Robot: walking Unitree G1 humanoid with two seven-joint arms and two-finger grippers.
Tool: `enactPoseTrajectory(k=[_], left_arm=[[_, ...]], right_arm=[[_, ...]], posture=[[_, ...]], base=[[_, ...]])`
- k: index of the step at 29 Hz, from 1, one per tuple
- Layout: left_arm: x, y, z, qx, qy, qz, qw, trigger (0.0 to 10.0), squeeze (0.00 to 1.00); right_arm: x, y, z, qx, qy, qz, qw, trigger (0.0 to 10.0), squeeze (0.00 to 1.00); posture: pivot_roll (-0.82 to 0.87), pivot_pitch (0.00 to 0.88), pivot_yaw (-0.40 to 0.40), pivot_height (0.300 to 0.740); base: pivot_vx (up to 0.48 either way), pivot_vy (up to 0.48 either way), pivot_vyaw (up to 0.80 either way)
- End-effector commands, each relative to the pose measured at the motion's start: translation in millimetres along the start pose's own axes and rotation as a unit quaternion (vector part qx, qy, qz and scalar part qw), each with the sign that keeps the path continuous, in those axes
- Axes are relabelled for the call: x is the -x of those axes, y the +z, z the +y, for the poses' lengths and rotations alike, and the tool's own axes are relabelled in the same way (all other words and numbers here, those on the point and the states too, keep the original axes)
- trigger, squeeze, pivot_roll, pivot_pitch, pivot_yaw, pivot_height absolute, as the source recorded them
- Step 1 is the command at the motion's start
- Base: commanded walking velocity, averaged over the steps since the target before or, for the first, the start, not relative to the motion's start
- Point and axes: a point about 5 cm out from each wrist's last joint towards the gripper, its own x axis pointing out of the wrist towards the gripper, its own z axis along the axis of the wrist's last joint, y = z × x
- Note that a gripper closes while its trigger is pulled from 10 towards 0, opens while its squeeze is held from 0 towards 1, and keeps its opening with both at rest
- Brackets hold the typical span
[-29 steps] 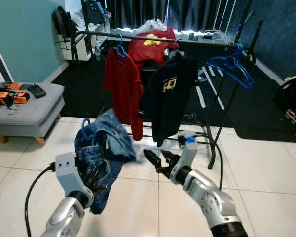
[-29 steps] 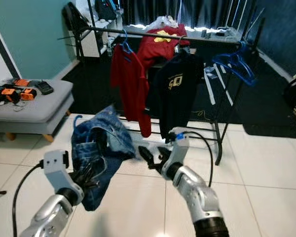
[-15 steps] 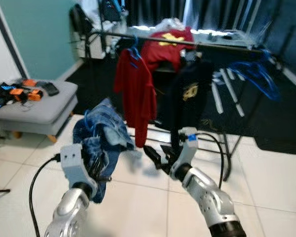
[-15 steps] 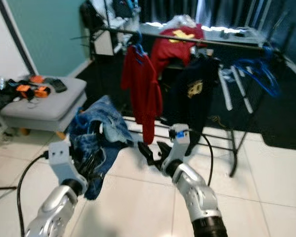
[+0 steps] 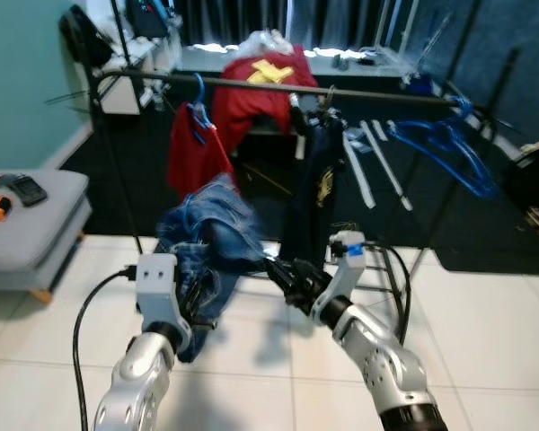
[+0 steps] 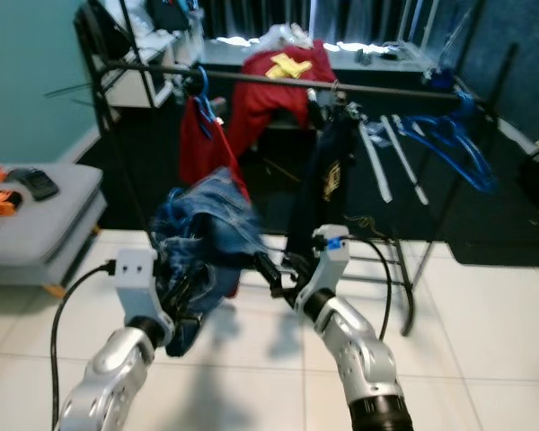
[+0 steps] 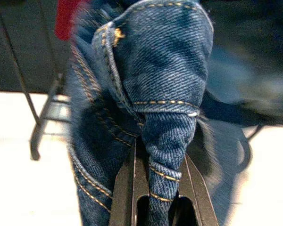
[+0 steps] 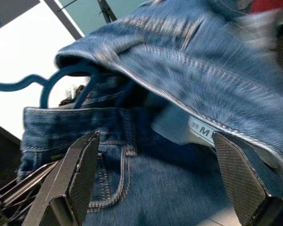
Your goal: Hang hanger
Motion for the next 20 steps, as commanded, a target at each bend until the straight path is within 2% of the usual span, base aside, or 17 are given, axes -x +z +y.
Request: enactPoseTrajectory(k=[1,8,11,16,20], left_arm=[[-3.6,9,9.8,-0.02,0.024,-0.015,0.999,10.0,0.0],[-7.3,14,18.0,-0.033,0.049,-0.017,0.998,10.0,0.0],[-9.8,27,31.7,-0.039,0.094,-0.033,0.994,10.0,0.0],[-8.8,34,36.1,-0.039,0.1,-0.048,0.993,10.0,0.0],[-4.3,40,43.6,-0.042,0.095,-0.06,0.993,10.0,0.0]], right_arm=[[-0.3,-1,1.2,-0.003,0.002,-0.001,1.0,10.0,0.0],[-0.6,-1,1.5,-0.004,0.003,-0.002,1.0,10.0,0.0],[-0.1,-1,3.0,-0.003,0.011,-0.007,1.0,10.0,0.0],[0.3,-1,4.1,0.0,0.018,-0.01,1.0,10.0,0.0],[-0.6,-3,4.3,-0.009,0.02,-0.004,1.0,10.0,0.0]], posture=[[-0.07,0.002,-0.009,0.74],[-0.07,0.004,-0.006,0.74],[-0.07,0.005,-0.005,0.74],[-0.07,0.005,-0.004,0.74],[-0.06,0.005,-0.006,0.74]], base=[[0.48,0.0,0.0],[0.48,0.0,0.0],[0.48,0.0,0.0],[0.48,0.0,0.0],[0.48,0.0,0.31]])
